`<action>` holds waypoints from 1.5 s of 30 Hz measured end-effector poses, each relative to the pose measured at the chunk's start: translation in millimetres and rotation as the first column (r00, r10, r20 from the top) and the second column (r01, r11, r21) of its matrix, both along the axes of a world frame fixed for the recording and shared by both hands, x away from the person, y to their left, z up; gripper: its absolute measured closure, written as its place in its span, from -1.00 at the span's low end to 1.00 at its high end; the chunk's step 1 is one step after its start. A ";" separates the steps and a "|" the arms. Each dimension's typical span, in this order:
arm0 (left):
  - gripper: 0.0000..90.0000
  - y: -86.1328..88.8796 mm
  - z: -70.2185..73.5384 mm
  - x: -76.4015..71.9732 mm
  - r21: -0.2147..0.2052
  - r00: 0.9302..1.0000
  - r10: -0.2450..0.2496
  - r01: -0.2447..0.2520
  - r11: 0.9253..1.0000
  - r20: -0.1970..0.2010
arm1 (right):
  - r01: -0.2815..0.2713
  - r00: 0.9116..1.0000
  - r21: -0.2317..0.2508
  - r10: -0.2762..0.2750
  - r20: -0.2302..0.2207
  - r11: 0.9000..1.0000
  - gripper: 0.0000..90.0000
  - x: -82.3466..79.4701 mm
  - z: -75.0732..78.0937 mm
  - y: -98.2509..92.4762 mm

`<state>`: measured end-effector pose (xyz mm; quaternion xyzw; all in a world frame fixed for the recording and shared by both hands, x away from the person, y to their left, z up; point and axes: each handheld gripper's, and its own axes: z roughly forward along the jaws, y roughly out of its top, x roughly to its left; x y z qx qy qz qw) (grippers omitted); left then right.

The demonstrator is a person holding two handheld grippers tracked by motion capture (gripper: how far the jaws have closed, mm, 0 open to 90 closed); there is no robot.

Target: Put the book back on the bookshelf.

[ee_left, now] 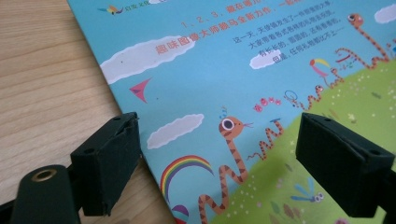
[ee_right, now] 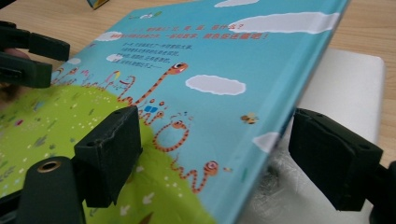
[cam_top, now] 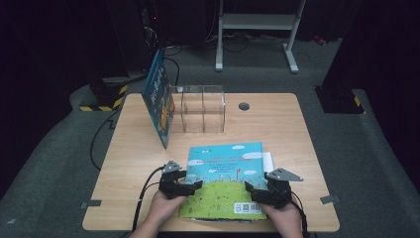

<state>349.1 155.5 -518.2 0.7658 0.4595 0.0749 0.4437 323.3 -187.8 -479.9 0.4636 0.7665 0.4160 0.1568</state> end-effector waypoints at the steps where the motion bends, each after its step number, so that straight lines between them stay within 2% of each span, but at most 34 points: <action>1: -0.68 -1.5 -0.1 -0.5 0.012 1.000 -0.003 0.003 1.000 0.006 | 0.000 1.000 0.004 0.000 -0.004 1.000 -0.63 0.2 -0.3 0.2; 5: -0.68 -1.5 -0.3 -1.5 0.023 1.000 -0.012 0.011 1.000 0.017 | 0.002 1.000 0.004 -0.002 -0.007 1.000 -0.63 0.6 -0.1 0.1; 8: -0.68 -0.6 -2.6 -3.4 0.035 1.000 -0.027 0.027 0.999 0.000 | 0.004 1.000 0.006 -0.004 -0.012 1.000 -0.62 0.4 -0.2 0.1; 11: -0.69 4.3 -4.4 -9.7 0.015 0.999 -0.039 0.039 0.999 -0.032 | 0.002 1.000 0.011 -0.002 -0.017 1.000 -0.60 0.2 -0.3 -0.9; 21: -0.85 1.6 -5.9 -10.1 0.016 0.998 -0.053 0.054 0.998 -0.037 | 0.020 1.000 0.015 -0.020 -0.020 1.000 -0.59 0.3 -0.8 1.7; 33: -0.84 1.3 -6.3 -10.3 0.016 0.998 -0.061 0.061 0.998 -0.034 | 0.054 0.997 0.051 -0.051 -0.050 0.997 -0.30 0.8 2.9 -4.7; 45: -0.84 1.1 -6.4 -9.5 0.023 0.998 -0.061 0.061 0.998 -0.029 | 0.059 0.998 0.066 -0.057 -0.027 0.996 -0.08 -1.4 5.1 -10.7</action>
